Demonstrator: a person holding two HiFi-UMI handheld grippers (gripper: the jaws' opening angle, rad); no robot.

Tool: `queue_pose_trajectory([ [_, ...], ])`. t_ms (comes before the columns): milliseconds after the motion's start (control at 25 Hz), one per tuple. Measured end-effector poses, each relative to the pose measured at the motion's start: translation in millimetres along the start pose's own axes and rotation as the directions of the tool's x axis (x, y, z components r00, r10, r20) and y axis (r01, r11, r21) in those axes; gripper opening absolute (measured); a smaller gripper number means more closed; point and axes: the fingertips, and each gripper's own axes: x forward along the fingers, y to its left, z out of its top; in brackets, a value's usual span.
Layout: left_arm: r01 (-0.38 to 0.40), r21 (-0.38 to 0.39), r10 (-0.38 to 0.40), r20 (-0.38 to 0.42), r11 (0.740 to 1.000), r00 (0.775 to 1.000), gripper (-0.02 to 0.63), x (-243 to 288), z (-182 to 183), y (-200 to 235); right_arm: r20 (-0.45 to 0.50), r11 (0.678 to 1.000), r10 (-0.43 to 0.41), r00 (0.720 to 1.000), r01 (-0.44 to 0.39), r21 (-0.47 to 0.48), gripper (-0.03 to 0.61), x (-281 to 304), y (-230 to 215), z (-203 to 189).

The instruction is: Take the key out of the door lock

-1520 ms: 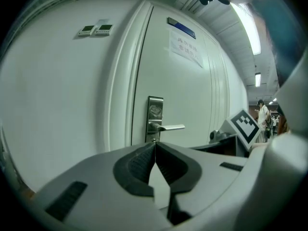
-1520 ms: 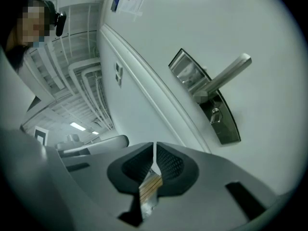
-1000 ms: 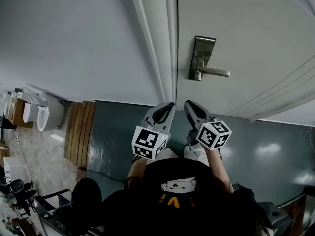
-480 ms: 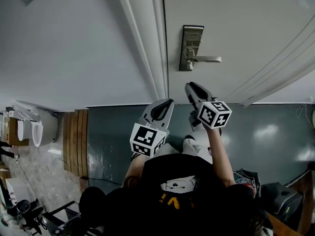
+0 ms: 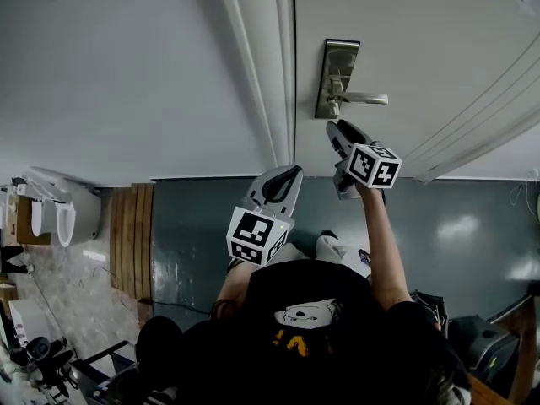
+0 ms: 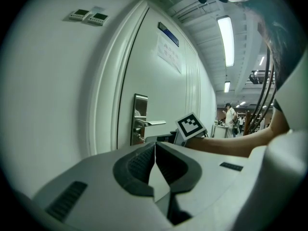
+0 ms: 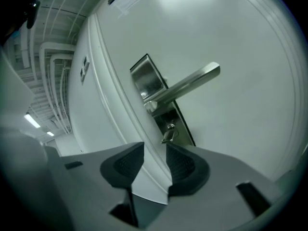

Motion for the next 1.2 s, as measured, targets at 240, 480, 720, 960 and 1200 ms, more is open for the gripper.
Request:
queue_pose_trajectory([
  [240, -0.012, 0.005, 0.012, 0.0, 1.0, 1.0, 0.009, 4, 2, 6, 0.019, 0.987, 0.019, 1.0, -0.022, 0.159, 0.178, 15, -15, 9],
  [480, -0.027, 0.001, 0.027, -0.008, 1.0, 1.0, 0.009, 13, 1, 14, 0.065, 0.944, 0.035, 0.997, -0.054, 0.325, 0.177, 32, -29, 16],
  [720, -0.049, -0.004, 0.049, -0.017, 0.999, 0.999, 0.009, 15, 2, 21, 0.085, 0.907, 0.055, 0.995, -0.086, 0.413, 0.129, 39, -35, 16],
  [960, -0.057, -0.01, 0.056, -0.042, 0.998, 0.998, 0.009, 20, -2, 23, 0.147, 0.839, 0.121, 0.982, -0.18, 0.514, 0.068, 46, -31, 19],
  [1200, -0.064, -0.022, 0.062, -0.065, 0.998, 0.996, 0.009, 25, -5, 27, 0.195, 0.762, 0.14, 0.971, -0.231, 0.605, 0.054, 52, -33, 19],
])
